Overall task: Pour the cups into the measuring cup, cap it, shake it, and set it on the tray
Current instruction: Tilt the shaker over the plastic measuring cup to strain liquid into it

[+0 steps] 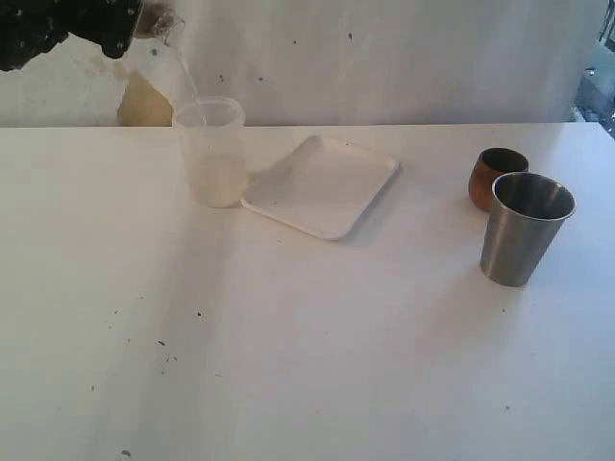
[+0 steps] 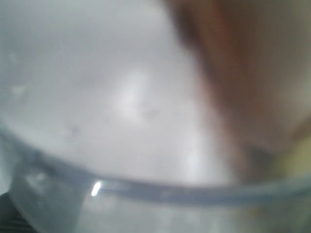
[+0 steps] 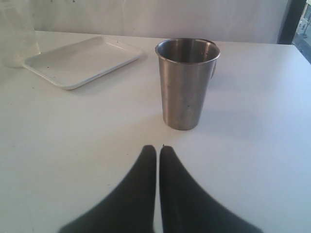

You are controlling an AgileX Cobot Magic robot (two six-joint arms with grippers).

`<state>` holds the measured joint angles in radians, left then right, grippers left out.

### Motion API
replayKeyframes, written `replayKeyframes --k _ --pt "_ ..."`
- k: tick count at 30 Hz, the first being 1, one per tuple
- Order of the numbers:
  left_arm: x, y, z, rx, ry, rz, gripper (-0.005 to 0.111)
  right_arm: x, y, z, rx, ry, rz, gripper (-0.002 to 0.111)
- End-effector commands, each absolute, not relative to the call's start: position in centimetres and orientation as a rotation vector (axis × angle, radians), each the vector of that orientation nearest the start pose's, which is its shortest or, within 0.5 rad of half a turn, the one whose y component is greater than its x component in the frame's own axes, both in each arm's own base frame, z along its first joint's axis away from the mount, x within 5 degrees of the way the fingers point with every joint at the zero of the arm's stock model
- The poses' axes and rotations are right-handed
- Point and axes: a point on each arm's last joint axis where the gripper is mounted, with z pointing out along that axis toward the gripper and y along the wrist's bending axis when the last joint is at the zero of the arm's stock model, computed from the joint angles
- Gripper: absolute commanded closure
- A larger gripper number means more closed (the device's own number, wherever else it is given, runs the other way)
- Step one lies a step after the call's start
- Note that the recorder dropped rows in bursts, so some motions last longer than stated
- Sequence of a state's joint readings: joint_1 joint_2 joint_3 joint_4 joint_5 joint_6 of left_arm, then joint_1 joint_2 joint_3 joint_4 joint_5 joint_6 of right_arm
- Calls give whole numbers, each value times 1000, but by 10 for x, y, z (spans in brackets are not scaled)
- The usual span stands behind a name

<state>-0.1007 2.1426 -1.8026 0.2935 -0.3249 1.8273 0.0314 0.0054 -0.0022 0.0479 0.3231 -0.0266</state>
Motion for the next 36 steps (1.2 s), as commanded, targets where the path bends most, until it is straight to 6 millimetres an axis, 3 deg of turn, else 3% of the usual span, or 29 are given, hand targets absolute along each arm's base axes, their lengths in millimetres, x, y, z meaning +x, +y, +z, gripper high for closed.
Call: replayKeyframes --k 1,18,36 --pt "515 -64 326 1495 642 1527 107 54 3 185 -15 1798 51 106" --pt "515 -64 322 1558 617 1558 107 54 3 185 -15 1798 51 106" --pt "514 -94 305 1730 547 1525 107 54 3 185 -15 1798 51 106"
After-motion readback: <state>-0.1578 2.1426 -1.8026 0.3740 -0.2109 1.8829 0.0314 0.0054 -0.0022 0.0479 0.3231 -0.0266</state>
